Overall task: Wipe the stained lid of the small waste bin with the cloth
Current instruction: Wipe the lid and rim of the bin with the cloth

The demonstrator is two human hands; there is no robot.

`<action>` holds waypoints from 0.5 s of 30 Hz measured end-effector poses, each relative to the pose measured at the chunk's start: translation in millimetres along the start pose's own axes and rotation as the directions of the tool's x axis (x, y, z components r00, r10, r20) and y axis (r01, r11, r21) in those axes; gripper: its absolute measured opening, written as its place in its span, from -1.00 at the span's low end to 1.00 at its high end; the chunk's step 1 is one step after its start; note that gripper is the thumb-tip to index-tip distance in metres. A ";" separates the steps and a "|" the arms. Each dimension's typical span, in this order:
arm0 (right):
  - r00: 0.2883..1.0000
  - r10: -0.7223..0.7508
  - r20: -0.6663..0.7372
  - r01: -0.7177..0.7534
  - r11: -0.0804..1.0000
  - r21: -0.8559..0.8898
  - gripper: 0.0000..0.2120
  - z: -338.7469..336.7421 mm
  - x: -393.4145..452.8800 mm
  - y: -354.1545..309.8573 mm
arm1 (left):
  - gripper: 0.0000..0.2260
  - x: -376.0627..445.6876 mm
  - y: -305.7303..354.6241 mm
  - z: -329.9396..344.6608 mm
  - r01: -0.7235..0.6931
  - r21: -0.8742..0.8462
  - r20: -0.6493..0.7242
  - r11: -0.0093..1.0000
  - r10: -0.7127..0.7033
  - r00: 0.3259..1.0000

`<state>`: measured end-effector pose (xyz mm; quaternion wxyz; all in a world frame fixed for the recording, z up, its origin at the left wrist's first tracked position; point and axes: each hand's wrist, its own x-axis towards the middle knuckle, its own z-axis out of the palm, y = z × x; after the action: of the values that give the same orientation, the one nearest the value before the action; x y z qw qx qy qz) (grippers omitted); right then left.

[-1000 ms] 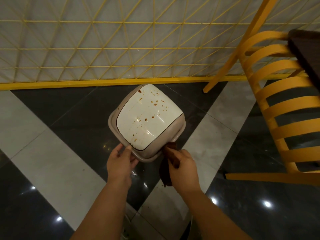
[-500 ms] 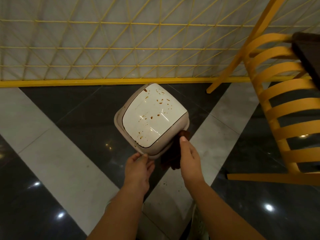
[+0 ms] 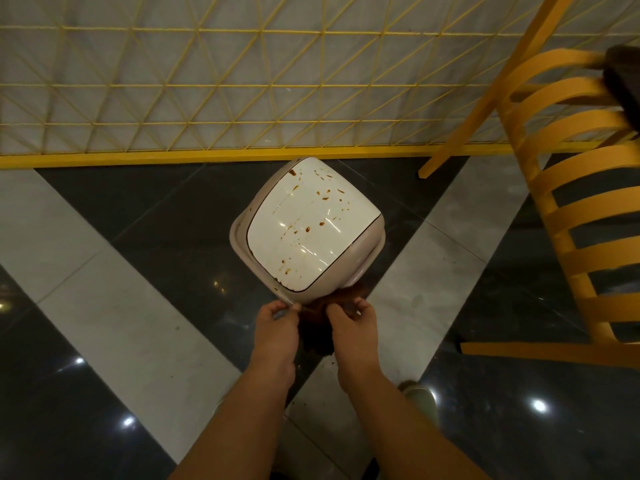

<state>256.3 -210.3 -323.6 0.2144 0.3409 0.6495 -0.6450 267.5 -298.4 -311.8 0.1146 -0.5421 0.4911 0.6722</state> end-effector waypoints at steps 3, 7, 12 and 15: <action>1.000 -0.007 -0.026 0.007 1.000 -0.028 -0.75 -5.9 5.7 -12.3 | -0.79 1.1 2.5 -1.4 -0.018 0.033 0.008 0.999 0.018 1.000; 0.997 0.005 -0.081 0.000 0.998 0.056 -0.74 -6.0 11.6 -19.1 | -0.79 4.2 2.1 -0.9 -0.055 0.069 -0.001 0.996 0.055 0.998; 1.000 0.010 0.011 -0.010 1.000 0.018 -0.69 13.4 -10.2 8.1 | -0.81 1.6 3.4 -1.7 -0.050 0.076 0.027 0.996 0.048 0.998; 1.000 0.024 -0.019 -0.024 1.000 0.018 -0.70 15.1 -5.2 5.6 | -0.84 2.3 4.7 -3.2 -0.078 0.081 0.036 0.994 0.076 0.997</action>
<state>261.3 -226.3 -324.9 0.2128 0.3567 0.6418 -0.6446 265.3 -304.1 -311.0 0.1188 -0.5066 0.5369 0.6641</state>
